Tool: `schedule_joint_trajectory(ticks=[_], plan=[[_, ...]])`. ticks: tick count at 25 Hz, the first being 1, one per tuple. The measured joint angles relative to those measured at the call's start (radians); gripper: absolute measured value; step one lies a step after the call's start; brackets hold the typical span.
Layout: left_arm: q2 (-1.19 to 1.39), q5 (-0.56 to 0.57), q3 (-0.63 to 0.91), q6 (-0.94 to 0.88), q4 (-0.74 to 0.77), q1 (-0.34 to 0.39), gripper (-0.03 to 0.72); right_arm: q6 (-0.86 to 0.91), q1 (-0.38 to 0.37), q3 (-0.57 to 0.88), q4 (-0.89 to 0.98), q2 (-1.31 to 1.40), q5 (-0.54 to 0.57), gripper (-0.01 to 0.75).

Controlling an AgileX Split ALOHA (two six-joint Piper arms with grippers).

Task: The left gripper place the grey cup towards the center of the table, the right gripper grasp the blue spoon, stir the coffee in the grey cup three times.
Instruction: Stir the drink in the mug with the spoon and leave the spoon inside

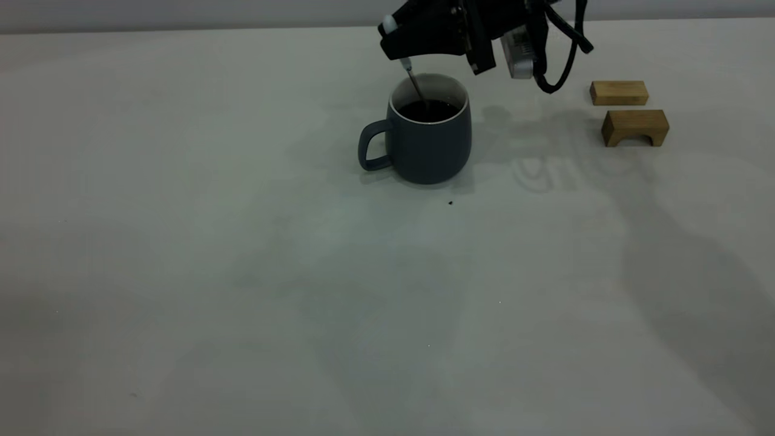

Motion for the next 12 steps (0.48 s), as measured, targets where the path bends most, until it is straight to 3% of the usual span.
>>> schedule_joint_trajectory(ticks=[5,12], plan=[[0.000,0.000,0.000,0.001,0.000,0.000,0.297,0.014,-0.021,0.000,-0.026,0.000,0.009,0.136],[0.000,0.000,0.000,0.001,0.000,0.000,0.297,0.265,-0.040,0.000,-0.060,0.001,0.070,0.136]])
